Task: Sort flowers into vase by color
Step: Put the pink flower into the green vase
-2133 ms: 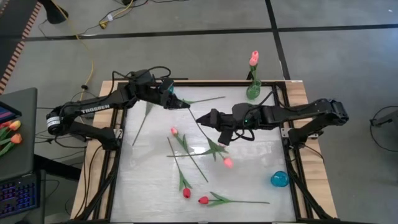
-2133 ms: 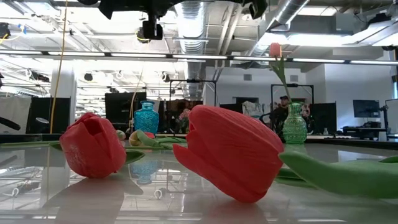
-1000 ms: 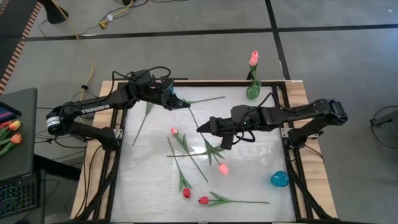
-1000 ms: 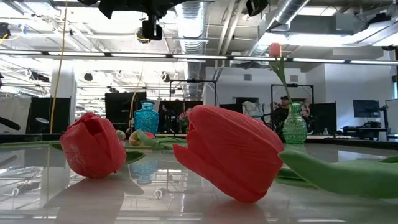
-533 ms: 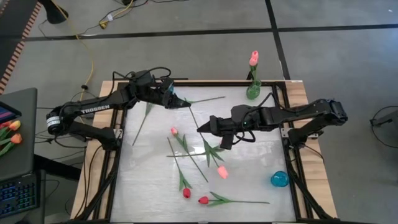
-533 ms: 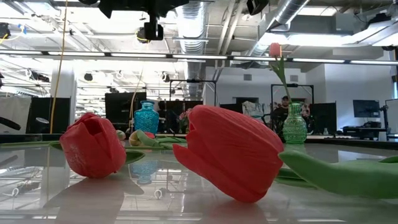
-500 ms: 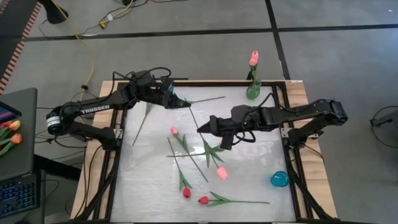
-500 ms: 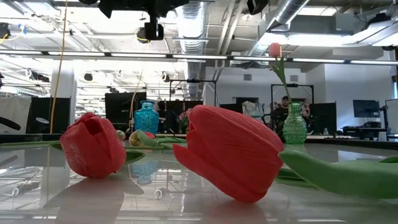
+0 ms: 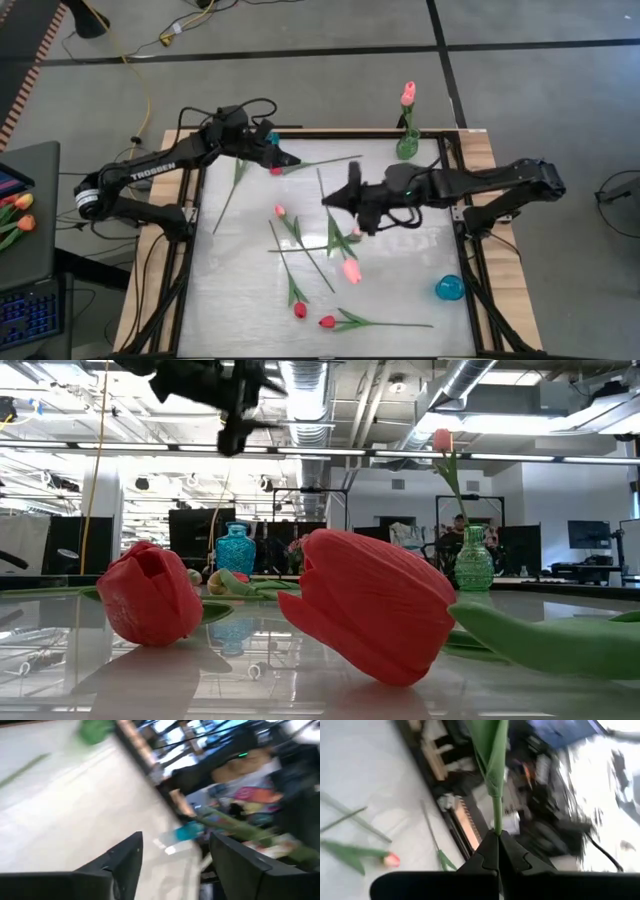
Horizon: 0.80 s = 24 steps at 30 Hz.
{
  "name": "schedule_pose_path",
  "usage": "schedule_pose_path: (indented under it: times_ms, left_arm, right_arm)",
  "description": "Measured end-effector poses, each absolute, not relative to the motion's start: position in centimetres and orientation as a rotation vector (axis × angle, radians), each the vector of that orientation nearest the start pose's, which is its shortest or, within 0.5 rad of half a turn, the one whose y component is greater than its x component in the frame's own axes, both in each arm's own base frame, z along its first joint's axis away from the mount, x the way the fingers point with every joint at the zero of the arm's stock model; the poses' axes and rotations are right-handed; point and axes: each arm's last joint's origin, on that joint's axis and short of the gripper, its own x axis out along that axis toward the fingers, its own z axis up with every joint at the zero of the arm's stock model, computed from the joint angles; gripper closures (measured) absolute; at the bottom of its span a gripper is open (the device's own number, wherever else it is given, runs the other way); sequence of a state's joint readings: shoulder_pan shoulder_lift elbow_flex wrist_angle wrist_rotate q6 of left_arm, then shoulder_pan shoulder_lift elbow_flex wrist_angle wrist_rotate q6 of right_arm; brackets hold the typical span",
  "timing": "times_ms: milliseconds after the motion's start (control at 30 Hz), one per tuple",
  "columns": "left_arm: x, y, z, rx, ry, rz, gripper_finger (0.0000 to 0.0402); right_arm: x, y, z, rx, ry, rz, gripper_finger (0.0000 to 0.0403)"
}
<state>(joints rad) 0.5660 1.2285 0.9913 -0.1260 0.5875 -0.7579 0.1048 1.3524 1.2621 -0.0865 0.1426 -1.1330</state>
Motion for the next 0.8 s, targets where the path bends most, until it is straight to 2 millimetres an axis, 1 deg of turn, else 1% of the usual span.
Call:
schedule_pose_path:
  times_ms: [100, 167, 333, 400, 567, 700, 800]
  left_arm:
    - [23.1, 13.4, 31.2, -0.931, 0.359, 0.176, 0.0178]
    - [23.1, 13.5, 31.1, -0.923, 0.363, 0.192, 0.0178]
    - [23.7, 12.9, 31.8, -0.871, 0.316, 0.142, 0.0181]
    - [24.0, 12.6, 32.0, -0.851, 0.293, 0.125, 0.0182]
    - [24.4, 12.1, 32.3, -0.818, 0.266, 0.120, 0.0182]
    - [24.7, 11.7, 32.3, -0.796, 0.266, 0.130, 0.0182]
    - [24.8, 11.4, 32.4, -0.788, 0.262, 0.136, 0.0182]
  right_arm:
    - [29.3, 1.3, 39.5, -0.964, 0.183, -0.050, 0.0384]
    - [28.0, -0.2, 40.3, -0.819, 0.188, -0.112, 0.0384]
    - [23.4, -4.0, 41.9, -0.567, 0.246, -0.267, 0.0384]
    - [21.6, -5.3, 42.1, -0.485, 0.245, -0.321, 0.0384]
    - [17.0, -7.7, 41.4, -0.307, 0.159, -0.467, 0.0384]
    - [14.1, -9.3, 39.8, -0.204, 0.131, -0.630, 0.0384]
    - [12.5, -10.1, 38.4, -0.136, 0.145, -0.732, 0.0384]
